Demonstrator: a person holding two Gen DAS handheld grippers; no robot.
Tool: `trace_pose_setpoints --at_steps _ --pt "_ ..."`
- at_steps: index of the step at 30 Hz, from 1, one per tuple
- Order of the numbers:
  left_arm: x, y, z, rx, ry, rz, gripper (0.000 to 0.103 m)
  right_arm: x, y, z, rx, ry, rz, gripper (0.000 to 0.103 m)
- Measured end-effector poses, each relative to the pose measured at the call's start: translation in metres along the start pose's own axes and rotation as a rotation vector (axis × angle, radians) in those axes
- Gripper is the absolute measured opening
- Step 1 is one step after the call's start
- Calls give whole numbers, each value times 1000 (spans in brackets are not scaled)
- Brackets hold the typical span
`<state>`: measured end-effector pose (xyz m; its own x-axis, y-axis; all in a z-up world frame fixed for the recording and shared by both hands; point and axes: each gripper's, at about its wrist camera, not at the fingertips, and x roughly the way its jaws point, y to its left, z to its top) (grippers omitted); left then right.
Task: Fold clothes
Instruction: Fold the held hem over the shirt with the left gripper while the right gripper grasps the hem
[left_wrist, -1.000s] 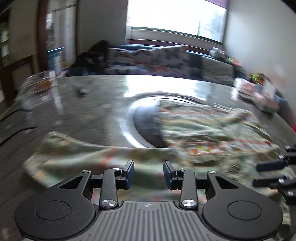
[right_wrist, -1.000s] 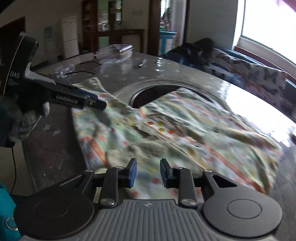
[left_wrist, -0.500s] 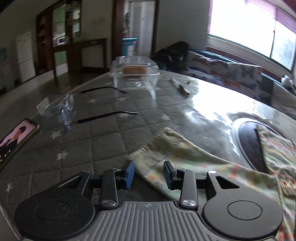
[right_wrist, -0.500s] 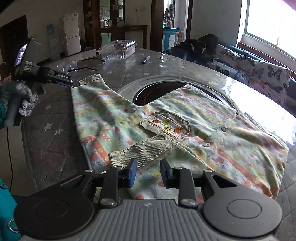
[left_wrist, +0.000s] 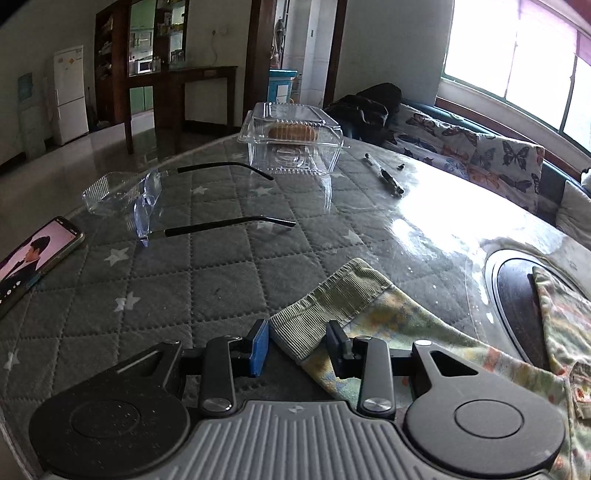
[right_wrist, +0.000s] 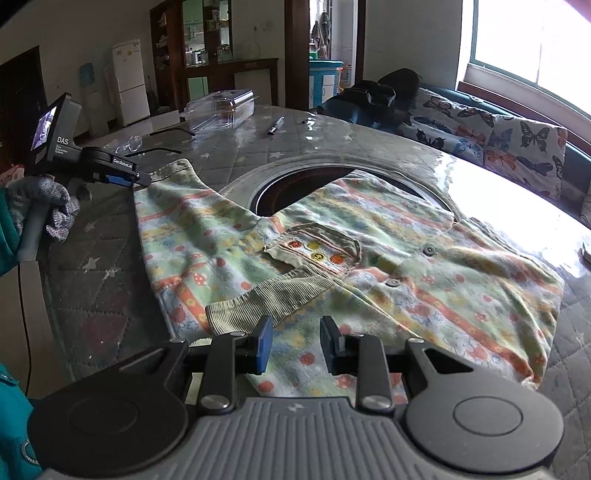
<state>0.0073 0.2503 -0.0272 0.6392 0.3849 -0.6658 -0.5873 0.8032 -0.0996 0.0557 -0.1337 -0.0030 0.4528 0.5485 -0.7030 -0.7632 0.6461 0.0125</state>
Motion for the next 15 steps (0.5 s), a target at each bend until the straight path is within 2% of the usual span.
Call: trace_pose_setpoints --at_steps 5,8,9,11,15 --pt "1 -3 -1 2 -4 9 36 -5 -2 -3 14 -11 -10 29" --pt "1 -6 -2 20 -10 -2 22 -8 -4 -4 19 -20 -15 32" --pt "1 -5 -2 14 -6 -16 12 -9 -4 -4 22 -23 -16 32" --pt "-3 -8 -1 6 -9 -35 9 -11 -6 -4 29 -31 -22 32" --pt "-30 -24 7 -10 -31 -173 8 -16 -9 -5 43 -47 -34 32"
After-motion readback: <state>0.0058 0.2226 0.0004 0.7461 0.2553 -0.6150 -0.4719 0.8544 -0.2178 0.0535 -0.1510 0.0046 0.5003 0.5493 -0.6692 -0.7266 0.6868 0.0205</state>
